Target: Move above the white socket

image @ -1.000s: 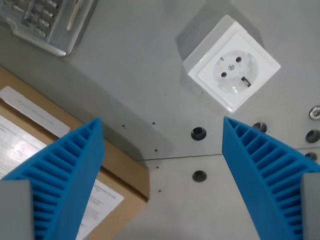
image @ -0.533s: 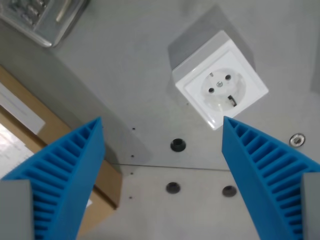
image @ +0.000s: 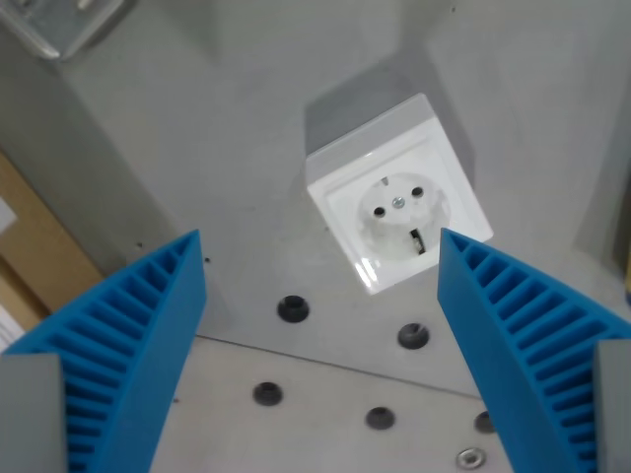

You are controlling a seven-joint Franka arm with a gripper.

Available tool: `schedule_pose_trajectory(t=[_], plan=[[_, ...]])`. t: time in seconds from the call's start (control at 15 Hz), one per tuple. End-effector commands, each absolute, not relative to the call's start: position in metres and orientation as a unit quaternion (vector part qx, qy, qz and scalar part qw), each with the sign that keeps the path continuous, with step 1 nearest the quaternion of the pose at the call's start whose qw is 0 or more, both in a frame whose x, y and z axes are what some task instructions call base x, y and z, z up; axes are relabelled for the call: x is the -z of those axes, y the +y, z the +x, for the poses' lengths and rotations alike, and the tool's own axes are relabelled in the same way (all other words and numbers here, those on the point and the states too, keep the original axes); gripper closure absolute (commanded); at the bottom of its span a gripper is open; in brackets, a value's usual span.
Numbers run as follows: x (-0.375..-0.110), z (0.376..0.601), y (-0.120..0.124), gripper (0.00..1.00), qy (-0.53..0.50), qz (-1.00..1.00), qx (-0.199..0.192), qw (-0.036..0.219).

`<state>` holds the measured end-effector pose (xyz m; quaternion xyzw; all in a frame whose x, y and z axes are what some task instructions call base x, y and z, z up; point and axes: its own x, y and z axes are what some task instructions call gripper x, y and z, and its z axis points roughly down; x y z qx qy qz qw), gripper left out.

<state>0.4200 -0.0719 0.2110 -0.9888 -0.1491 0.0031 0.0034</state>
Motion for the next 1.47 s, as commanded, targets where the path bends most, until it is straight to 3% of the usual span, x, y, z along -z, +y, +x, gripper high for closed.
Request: schedule_pose_trajectory(t=[0.07,0.73,1.47], plan=[[-0.201,0.416,-0.083,0.0,-0.299,-0.952,0.057,0.012],[-0.183,0.414,-0.101,0.0,-0.364,-0.929,0.071,0.014],[-0.171,0.413,-0.112,0.0,-0.366,-0.927,0.078,0.019]])
